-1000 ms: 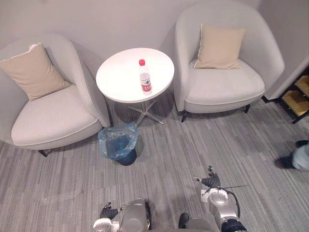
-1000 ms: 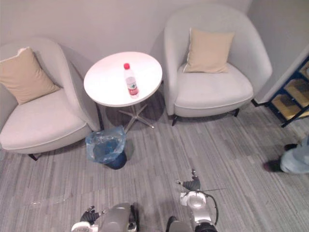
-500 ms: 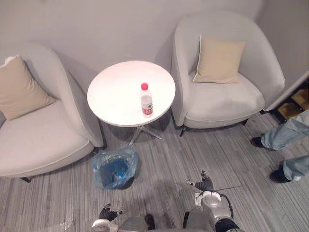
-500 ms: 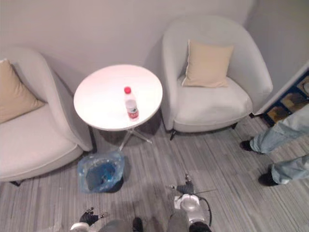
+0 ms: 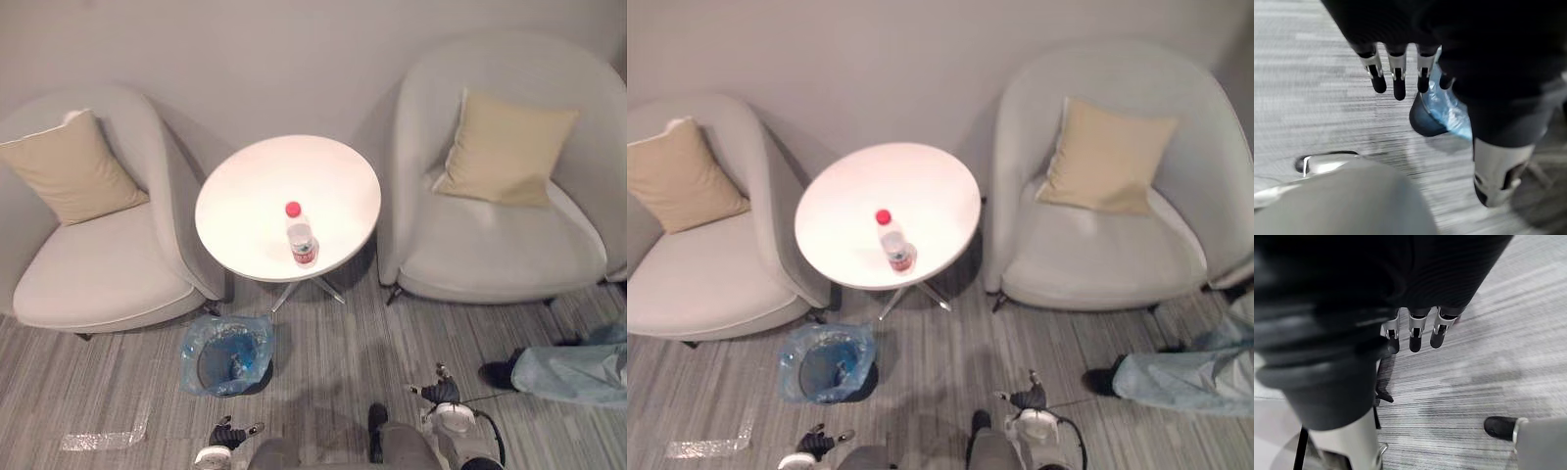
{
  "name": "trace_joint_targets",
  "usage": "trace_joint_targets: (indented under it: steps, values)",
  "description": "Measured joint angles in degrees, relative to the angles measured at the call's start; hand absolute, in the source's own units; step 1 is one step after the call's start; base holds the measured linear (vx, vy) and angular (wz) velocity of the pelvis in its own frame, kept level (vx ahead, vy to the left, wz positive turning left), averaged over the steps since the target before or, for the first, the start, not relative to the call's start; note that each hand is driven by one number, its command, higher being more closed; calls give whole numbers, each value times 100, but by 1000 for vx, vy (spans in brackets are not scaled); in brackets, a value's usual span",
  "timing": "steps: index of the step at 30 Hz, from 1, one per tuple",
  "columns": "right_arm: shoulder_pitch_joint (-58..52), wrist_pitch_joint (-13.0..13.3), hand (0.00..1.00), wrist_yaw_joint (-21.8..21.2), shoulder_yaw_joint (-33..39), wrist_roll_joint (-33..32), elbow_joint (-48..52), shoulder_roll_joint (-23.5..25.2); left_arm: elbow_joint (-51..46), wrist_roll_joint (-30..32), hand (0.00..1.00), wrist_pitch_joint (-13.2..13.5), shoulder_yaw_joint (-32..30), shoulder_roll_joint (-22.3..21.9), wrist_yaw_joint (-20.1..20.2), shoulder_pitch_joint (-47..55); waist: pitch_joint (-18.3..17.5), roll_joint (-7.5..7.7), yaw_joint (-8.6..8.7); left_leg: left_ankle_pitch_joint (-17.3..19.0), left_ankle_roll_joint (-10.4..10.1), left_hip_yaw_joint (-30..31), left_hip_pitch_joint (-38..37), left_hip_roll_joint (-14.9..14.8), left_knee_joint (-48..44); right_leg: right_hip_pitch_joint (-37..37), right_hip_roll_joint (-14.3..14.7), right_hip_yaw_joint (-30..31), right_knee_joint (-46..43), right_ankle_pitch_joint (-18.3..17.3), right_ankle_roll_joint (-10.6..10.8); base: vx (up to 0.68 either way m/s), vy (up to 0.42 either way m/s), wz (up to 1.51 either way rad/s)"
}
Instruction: Gather rubbish on tea table into small bin, then transfer packed bag to large trash can.
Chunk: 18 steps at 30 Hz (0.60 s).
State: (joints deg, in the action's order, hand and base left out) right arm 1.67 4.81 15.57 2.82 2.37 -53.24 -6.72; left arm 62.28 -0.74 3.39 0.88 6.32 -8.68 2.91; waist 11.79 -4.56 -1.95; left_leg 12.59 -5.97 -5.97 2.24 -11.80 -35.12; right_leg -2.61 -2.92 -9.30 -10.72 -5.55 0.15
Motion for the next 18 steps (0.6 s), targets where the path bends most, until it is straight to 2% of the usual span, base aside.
trace_joint_targets:
  steps: [1, 3, 4, 5, 6, 7, 8, 10, 11, 12, 13, 14, 15, 16, 17, 18]
  values:
    - [0, -4, 0, 41, 75, 1, 4, 3, -25, 65, 0, 0, -4, 2, -2, -2, 4, 11, -12, 268, 61, -355, 160, 53, 126, 154, -103, -120, 188, 11, 4, 134, -6, 50]
    - [-8, -16, 0, 69, 145, 2, -7, 8, -50, 71, 0, -3, -3, 15, -4, -3, 23, 40, -22, 290, 59, -546, 233, 229, 545, 274, -236, -248, 262, 54, 76, 126, 65, 50]
    - [-21, -22, 0, 89, 158, 2, -13, -8, -59, 75, 0, -5, 7, 16, -4, 2, 30, 51, -36, 153, 77, -669, 272, 482, 1284, 390, -358, -335, 318, 58, 164, 118, 130, 42]
    - [-22, -21, 0, 94, 159, 7, -17, -17, -55, 77, 0, -8, 28, 5, 0, 10, 25, 29, -38, -141, 39, -725, 264, 583, 1832, 438, -379, -377, 315, 37, 232, 160, 192, 19]
    - [-24, -24, 0, 104, 166, 9, -105, -4, -17, 79, 0, -10, 30, 24, 9, 16, 30, 79, -136, -624, 247, -807, 133, 690, 2166, 504, -386, -275, 317, 11, 358, 125, 128, -5]
    - [-24, -21, 0, 110, 144, 14, -155, 19, -18, 80, 0, -9, 27, 49, 10, 22, -6, 95, -150, -641, 273, -821, 66, 742, 2265, 528, -400, -194, 351, 28, 387, 197, 165, 0]
    - [-20, -24, 0, 109, 119, 48, -210, 135, -13, 119, 0, -7, 52, 150, 21, 21, -47, 261, -152, -644, 344, -797, -17, 896, 2349, 608, -460, 33, 498, -2, 446, 177, 118, 15]
    - [-94, 13, 0, 102, 196, 224, -529, 225, 25, 156, 0, -11, 88, 236, 31, -4, -37, 418, -133, -544, 495, -791, -44, 1010, 2304, 674, -559, 90, 482, -53, 493, 181, 157, 29]
    - [-295, 41, 0, 28, 509, 183, -719, 296, 34, 158, 0, -35, 87, 256, 44, -4, -64, 467, -117, -455, 569, -742, -103, 1104, 2301, 699, -642, 97, 315, -136, 498, 217, 206, 23]
    - [-422, 22, 0, -300, 987, -552, -794, 401, 31, 86, 0, -32, 65, 264, 66, 13, -56, 488, -127, -381, 604, -733, -261, 1162, 2359, 636, -718, 143, -57, -244, 507, 161, 147, 9]
    - [-421, 24, 0, -359, 1066, -673, -811, 418, 39, 64, 0, -36, 49, 264, 75, 29, -55, 490, -123, -355, 615, -737, -320, 1180, 2408, 599, -737, 179, -210, -264, 523, 106, 137, -22]
    - [-403, -17, 0, -554, 1045, -935, -802, 404, 47, 61, 0, -45, 27, 284, 141, 110, -60, 503, -105, -316, 651, -762, -491, 1238, 2536, 343, -835, 239, -921, -361, 673, 70, 119, -10]
    - [-395, -34, 0, -675, 1047, -1018, -763, 422, 54, 61, 0, -68, 32, 311, 173, 110, -87, 544, -32, -299, 679, -714, -643, 1298, 2627, 93, -944, 256, -1648, -378, 704, 99, 136, 1]
    - [-399, -33, 0, -704, 1049, -1039, -758, 433, 54, 61, 0, -75, 32, 323, 183, 113, -108, 565, -14, -291, 692, -683, -674, 1322, 2642, 0, -983, 259, -1881, -375, 710, 182, 96, 37]
    - [-410, -39, 0, -764, 1055, -1129, -763, 470, 51, 59, 0, -104, 28, 367, 222, 109, -144, 606, 48, -256, 734, -568, -784, 1370, 2635, -268, -1055, 355, -2499, -466, 744, 221, 13, 58]
    - [-409, -69, 0, -800, 1064, -1143, -776, 481, 50, 59, 0, -109, 21, 385, 240, 110, -170, 646, 58, -231, 755, -430, -845, 1367, 2621, -334, -998, 395, -2689, -698, 674, 233, -16, 76]
